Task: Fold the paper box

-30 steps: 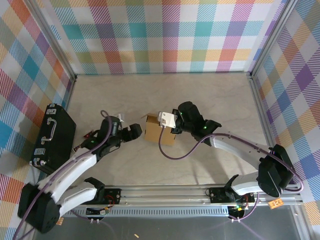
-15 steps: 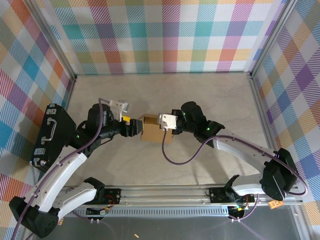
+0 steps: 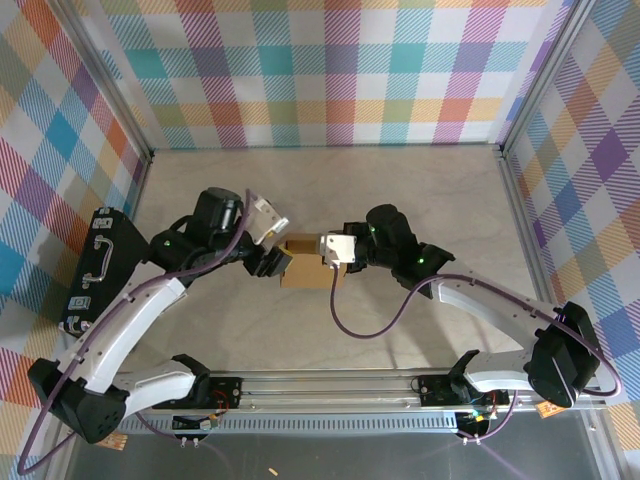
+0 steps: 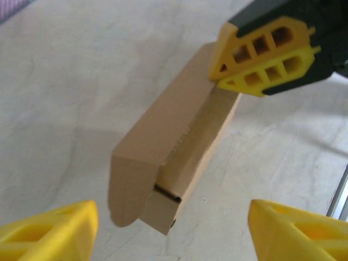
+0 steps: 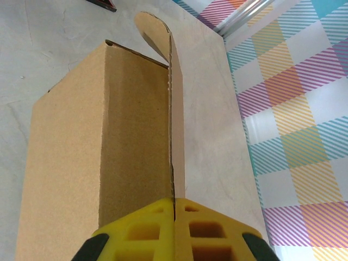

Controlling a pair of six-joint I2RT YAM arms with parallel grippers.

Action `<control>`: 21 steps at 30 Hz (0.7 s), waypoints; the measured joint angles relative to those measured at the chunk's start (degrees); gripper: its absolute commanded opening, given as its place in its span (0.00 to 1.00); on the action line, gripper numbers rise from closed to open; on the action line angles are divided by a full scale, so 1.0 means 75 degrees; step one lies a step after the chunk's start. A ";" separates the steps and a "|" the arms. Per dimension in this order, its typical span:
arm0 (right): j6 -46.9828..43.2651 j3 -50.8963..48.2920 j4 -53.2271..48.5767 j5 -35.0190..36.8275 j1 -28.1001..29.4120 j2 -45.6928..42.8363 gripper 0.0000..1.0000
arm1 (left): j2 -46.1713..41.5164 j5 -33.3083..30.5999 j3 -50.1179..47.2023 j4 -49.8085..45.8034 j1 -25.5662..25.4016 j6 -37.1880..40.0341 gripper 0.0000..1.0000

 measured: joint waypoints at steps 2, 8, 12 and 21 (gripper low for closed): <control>0.0000 -0.0003 0.0000 -0.0044 0.0000 -0.0003 0.00 | 0.0128 -0.0137 -0.0012 0.0061 -0.0090 0.0157 0.57; 0.0000 -0.0003 -0.0026 -0.0099 0.0000 -0.0003 0.00 | 0.0504 -0.0545 -0.0012 0.0050 -0.0134 0.0501 0.53; -0.0003 -0.0003 -0.0070 -0.0128 0.0000 -0.0003 0.00 | 0.0501 -0.0804 -0.0038 0.0079 -0.0134 0.0801 0.47; -0.0026 -0.0003 -0.0236 -0.0181 -0.0003 -0.0015 0.00 | 0.0501 -0.1309 -0.0525 0.0309 -0.0134 0.1381 0.15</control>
